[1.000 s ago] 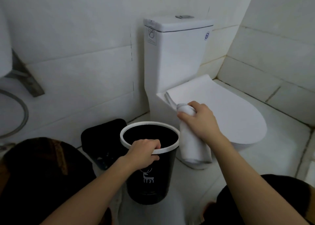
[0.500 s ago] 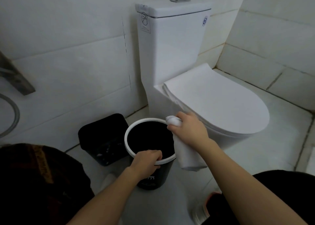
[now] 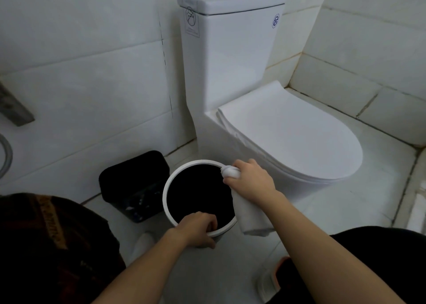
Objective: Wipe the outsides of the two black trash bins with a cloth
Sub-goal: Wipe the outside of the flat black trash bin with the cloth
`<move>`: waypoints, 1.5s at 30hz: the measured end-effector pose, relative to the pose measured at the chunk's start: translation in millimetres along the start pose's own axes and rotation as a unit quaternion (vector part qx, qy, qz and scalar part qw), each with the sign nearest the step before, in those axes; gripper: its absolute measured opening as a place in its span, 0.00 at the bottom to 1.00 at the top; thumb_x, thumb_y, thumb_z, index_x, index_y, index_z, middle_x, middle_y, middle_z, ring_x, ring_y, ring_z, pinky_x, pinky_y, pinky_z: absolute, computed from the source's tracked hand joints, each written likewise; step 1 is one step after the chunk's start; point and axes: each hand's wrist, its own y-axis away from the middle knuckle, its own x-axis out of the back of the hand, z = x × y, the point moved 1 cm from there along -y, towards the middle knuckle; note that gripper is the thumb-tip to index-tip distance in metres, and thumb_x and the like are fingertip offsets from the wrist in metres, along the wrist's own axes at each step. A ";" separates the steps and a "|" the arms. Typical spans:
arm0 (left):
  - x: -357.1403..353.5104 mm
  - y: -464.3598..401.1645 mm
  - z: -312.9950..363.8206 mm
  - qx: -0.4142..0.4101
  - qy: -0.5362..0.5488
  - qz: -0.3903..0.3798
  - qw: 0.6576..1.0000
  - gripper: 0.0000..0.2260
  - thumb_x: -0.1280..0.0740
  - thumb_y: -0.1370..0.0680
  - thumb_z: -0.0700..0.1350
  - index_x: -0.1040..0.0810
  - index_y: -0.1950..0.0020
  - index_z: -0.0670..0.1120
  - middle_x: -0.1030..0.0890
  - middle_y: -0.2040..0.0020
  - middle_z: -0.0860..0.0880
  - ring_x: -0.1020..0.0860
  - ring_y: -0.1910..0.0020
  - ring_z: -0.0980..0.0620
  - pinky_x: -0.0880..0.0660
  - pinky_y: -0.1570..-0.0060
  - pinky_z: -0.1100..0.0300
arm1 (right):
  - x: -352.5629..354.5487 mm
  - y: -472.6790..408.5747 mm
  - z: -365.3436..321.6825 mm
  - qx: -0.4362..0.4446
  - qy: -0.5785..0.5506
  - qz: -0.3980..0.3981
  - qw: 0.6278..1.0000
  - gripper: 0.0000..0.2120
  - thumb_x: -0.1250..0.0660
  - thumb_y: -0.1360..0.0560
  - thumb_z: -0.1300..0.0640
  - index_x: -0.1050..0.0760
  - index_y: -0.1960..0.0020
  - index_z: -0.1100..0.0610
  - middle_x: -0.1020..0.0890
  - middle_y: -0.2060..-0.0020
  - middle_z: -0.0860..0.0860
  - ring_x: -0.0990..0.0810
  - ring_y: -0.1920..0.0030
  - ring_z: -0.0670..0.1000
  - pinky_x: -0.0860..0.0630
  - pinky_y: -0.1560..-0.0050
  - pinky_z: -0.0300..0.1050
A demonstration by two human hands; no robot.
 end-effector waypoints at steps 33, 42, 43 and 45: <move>143.9 37.1 -166.4 0.214 -0.083 0.111 0.967 0.33 0.35 0.27 0.70 0.32 0.26 0.54 0.28 0.30 0.50 0.32 0.30 0.47 0.33 0.35 0.49 | -33.0 -43.2 -62.0 0.039 0.033 -0.067 0.996 0.21 0.36 0.27 0.39 0.29 0.36 0.45 0.30 0.44 0.52 0.23 0.44 0.60 0.28 0.48 0.50; 119.0 41.5 -204.8 0.250 -0.041 0.031 0.967 0.32 0.32 0.28 0.68 0.30 0.28 0.54 0.23 0.37 0.47 0.24 0.40 0.47 0.25 0.42 0.55 | -54.6 -59.0 -75.6 0.045 0.058 -0.101 0.992 0.20 0.36 0.26 0.41 0.28 0.38 0.49 0.30 0.42 0.53 0.24 0.44 0.59 0.30 0.52 0.48; 116.6 38.9 -204.0 0.248 -0.044 0.028 0.967 0.31 0.32 0.27 0.67 0.29 0.28 0.54 0.23 0.37 0.46 0.24 0.40 0.47 0.26 0.43 0.56 | -55.7 -59.5 -76.4 0.046 0.059 -0.103 0.992 0.19 0.35 0.26 0.42 0.28 0.39 0.49 0.30 0.43 0.53 0.24 0.44 0.59 0.29 0.51 0.49; 113.1 33.9 -202.0 0.244 -0.044 0.028 0.968 0.28 0.33 0.25 0.65 0.28 0.29 0.53 0.23 0.37 0.45 0.24 0.39 0.45 0.26 0.43 0.55 | -58.9 -60.0 -77.4 0.052 0.058 -0.105 0.991 0.18 0.35 0.27 0.41 0.28 0.42 0.50 0.30 0.43 0.53 0.24 0.44 0.59 0.28 0.49 0.49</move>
